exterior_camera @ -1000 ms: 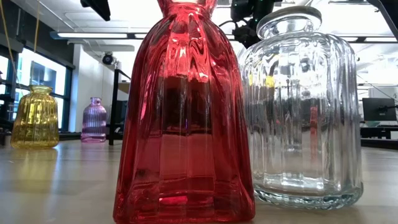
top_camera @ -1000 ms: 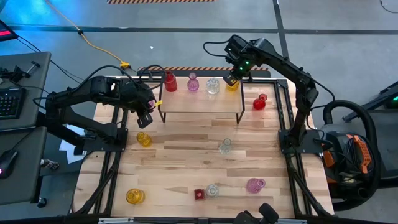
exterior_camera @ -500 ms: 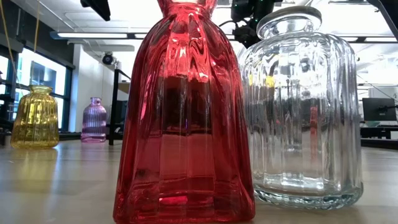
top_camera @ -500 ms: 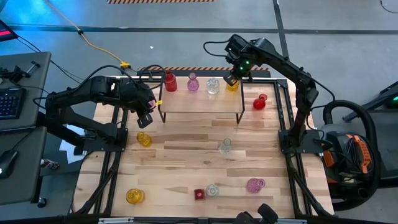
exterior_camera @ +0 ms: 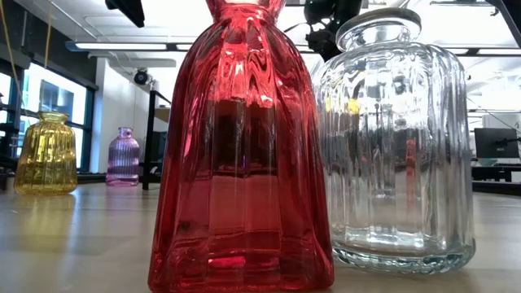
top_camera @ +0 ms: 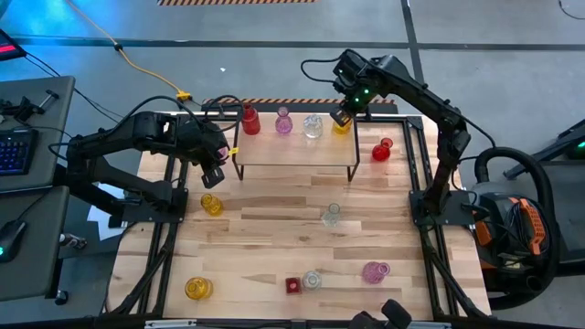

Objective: Sort vases onto shelf
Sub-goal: Put the right yellow vase on the shelf, then put the top transparent vase on the shelf aligned with the other transparent vase

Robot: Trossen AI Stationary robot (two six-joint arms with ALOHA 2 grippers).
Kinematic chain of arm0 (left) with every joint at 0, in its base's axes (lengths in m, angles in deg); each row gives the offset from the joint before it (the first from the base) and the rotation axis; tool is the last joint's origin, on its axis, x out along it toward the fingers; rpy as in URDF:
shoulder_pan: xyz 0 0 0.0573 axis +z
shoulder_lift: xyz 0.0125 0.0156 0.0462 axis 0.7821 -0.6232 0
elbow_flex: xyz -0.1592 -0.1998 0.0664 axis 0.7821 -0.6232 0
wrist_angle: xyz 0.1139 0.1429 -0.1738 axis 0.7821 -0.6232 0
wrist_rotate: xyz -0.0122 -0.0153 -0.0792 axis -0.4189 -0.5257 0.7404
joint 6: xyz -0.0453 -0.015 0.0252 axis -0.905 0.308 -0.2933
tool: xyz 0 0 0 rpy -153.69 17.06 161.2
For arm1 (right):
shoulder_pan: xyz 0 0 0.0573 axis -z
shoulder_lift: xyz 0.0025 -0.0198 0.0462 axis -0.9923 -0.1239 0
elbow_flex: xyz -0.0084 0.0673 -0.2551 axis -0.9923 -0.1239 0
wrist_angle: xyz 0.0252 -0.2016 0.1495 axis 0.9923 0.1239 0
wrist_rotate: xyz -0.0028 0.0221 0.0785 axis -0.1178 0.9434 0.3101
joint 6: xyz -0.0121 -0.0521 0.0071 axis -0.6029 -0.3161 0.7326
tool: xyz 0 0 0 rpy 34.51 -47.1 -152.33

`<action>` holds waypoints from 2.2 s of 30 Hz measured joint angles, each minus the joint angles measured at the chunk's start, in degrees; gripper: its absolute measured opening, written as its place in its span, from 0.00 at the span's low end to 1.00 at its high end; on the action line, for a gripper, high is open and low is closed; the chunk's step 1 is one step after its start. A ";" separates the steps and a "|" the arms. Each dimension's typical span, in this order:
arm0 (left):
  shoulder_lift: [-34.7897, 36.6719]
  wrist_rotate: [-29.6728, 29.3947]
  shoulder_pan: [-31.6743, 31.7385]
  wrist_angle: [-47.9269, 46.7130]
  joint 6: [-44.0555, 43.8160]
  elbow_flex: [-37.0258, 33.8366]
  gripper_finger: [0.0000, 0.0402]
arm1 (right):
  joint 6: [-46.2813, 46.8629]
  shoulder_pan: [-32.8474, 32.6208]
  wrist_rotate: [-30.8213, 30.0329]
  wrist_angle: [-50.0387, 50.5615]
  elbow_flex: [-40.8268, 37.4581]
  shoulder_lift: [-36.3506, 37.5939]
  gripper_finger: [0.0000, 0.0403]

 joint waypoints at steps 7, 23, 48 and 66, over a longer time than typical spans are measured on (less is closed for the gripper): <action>0.00 0.01 0.00 0.00 0.00 0.00 0.22 | 0.01 0.10 -0.04 -0.52 -0.01 0.56 0.23; 0.00 0.00 0.00 -0.21 0.00 0.02 0.22 | 4.75 0.59 -0.01 -0.72 -0.02 10.51 0.23; 4.51 -1.51 2.25 -7.12 5.01 0.00 0.22 | 25.76 -15.31 1.62 7.90 -0.13 13.62 0.23; 9.66 -1.49 2.25 -7.74 5.64 0.00 0.22 | 46.05 -33.77 -1.96 7.92 -0.17 11.11 0.23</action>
